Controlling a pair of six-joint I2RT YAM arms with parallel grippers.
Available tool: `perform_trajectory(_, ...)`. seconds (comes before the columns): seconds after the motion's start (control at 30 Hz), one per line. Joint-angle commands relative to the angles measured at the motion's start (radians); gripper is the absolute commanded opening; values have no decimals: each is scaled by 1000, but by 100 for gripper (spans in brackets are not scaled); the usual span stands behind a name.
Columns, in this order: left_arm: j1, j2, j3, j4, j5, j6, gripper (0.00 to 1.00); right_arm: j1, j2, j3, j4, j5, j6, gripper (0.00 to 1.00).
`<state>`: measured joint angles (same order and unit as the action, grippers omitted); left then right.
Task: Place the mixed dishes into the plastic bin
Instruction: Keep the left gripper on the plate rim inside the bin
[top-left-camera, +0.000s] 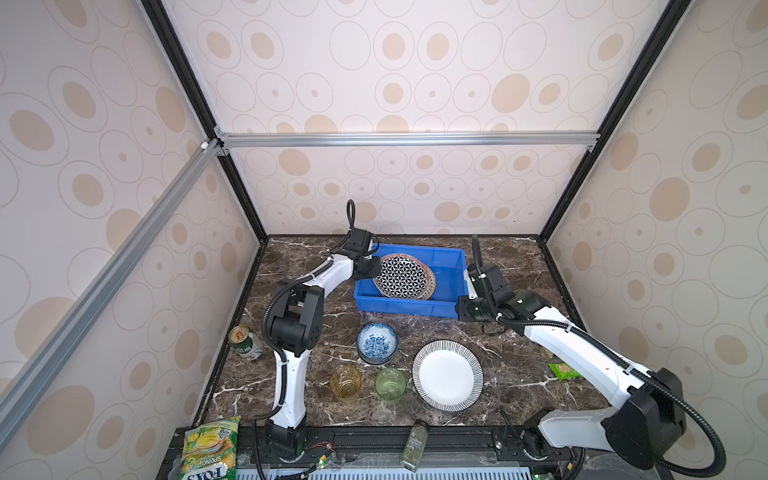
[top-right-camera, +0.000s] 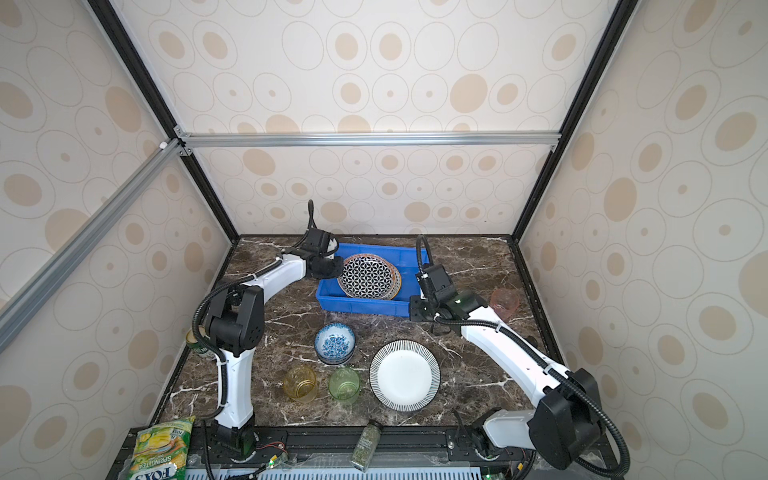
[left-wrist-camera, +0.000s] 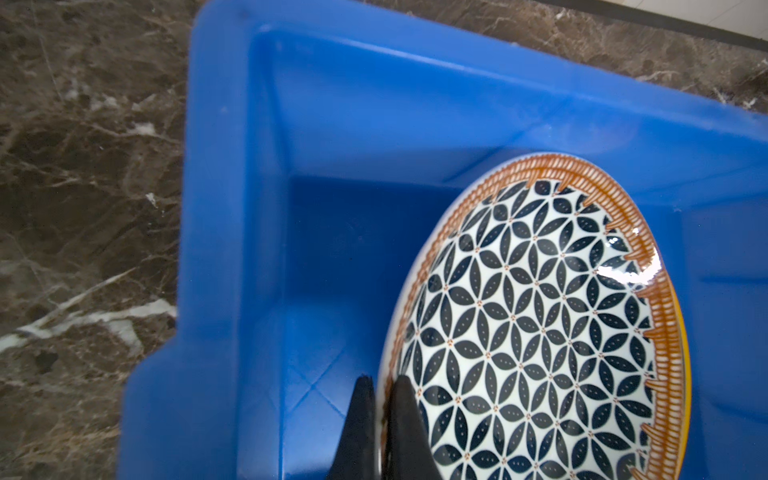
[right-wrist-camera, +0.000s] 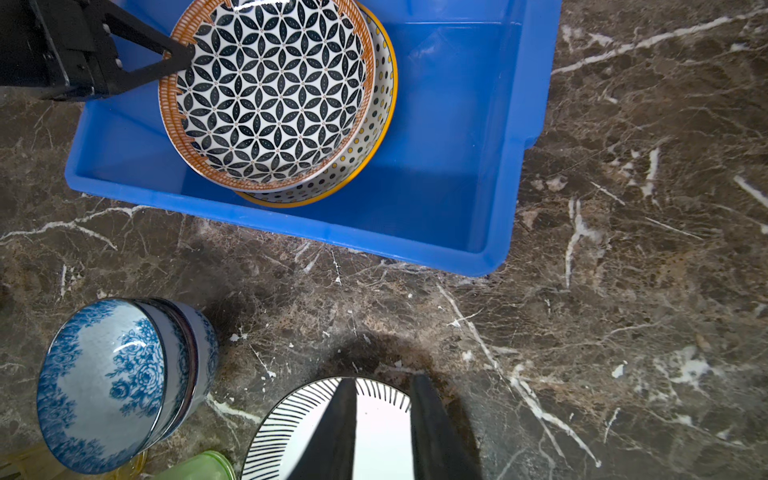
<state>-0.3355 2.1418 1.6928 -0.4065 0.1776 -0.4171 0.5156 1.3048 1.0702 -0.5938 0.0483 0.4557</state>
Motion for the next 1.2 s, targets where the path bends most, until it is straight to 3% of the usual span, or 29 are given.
perform_trajectory(0.0, -35, 35, 36, -104, -43, 5, 5, -3, -34, -14, 7, -2, 10, 27)
perform_trajectory(0.33, -71, 76, 166, -207, -119, 43, 5, -3, -51, -27, 15, -5, 14, 27)
perform_trajectory(0.73, -75, 126, 163, -221, -125, 37, 6, -3, -70, -39, 27, -10, 15, 26)
perform_trajectory(1.17, -86, 177, 155, -259, -210, 44, 8, -3, -70, -44, 32, -21, 19, 27)
